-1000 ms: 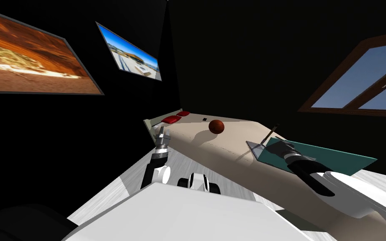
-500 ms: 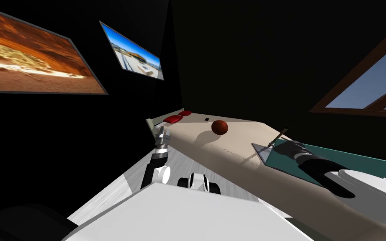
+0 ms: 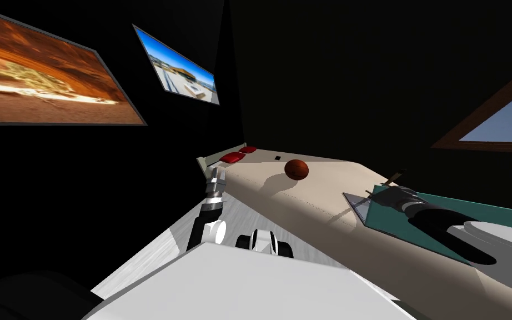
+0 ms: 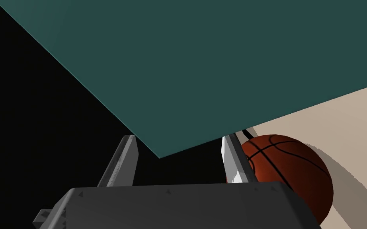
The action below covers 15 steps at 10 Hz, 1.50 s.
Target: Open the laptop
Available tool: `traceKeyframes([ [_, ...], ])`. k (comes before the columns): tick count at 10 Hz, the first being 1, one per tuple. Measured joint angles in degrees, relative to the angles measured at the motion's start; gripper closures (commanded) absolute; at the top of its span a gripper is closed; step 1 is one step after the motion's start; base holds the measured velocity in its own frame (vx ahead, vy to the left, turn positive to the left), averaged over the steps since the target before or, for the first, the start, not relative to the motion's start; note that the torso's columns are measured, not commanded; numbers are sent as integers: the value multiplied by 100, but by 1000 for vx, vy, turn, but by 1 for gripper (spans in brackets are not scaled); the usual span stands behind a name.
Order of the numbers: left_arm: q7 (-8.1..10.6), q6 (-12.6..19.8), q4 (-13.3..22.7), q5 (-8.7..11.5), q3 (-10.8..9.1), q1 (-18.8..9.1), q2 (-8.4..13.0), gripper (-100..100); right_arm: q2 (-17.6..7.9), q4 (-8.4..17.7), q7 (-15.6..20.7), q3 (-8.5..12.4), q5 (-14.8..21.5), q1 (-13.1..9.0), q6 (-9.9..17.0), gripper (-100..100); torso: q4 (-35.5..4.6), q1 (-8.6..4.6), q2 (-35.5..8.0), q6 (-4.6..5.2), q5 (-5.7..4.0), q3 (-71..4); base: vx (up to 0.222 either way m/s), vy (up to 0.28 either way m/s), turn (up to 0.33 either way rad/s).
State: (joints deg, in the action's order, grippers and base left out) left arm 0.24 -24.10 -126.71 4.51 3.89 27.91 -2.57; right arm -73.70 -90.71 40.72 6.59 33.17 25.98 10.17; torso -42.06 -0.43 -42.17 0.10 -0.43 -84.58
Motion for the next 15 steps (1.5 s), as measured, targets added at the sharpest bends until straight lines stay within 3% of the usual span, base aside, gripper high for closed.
traceKeyframes([
  [1, 0, 0, 0, 0, 0, 0, 0, 0, -21, -6, -8, 12, -2, -6, 1, 100, -10, 7, -13, 2, 10, 8, -71, -33, 329],
  [2, 0, 1, 0, 0, 0, -3, 0, 0, -55, 172, -110, -114, 140, -188, -101, 100, -4, 9, -17, -39, 0, 11, -97, -41, 223],
  [4, 0, 0, 0, 0, 0, -1, 0, 0, -45, 514, -227, -235, 270, -523, -366, 100, -3, 27, 10, 6, 18, -8, -29, 8, 12],
  [6, 0, 0, 0, 0, 0, 0, 0, 0, -4, 858, -226, -208, 309, -587, -498, 100, -11, 11, -2, 21, 21, -2, -20, 7, 137],
  [7, 0, 0, 0, 0, 1, -2, 0, 0, -36, 1062, -325, -343, 449, -772, -621, 100, -5, 12, -11, -29, 5, 5, -93, -21, 188],
  [9, 0, 0, 0, 0, -1, -1, 1, 0, -13, 1440, -443, -538, 566, -1097, -832, 100, -18, 29, -4, -7, 33, -1, -35, -13, 15],
  [11, 0, 0, 0, 0, -1, 0, 0, 0, -34, 1690, -460, -549, 558, -1096, -821, 100, -21, 44, -7, 3, 45, -2, -30, -4, 148],
  [14, 0, 0, 0, 0, -1, 0, 0, 0, -9, 2233, -665, -781, 851, -1577, -1242, 100, -26, 43, -17, -1, 43, 6, -50, -9, 65],
  [15, 0, 0, 0, 0, -1, 0, 0, 0, -31, 2313, -687, -775, 841, -1554, -1225, 100, -21, 45, -3, -6, 43, -3, 1, 3, -17],
])
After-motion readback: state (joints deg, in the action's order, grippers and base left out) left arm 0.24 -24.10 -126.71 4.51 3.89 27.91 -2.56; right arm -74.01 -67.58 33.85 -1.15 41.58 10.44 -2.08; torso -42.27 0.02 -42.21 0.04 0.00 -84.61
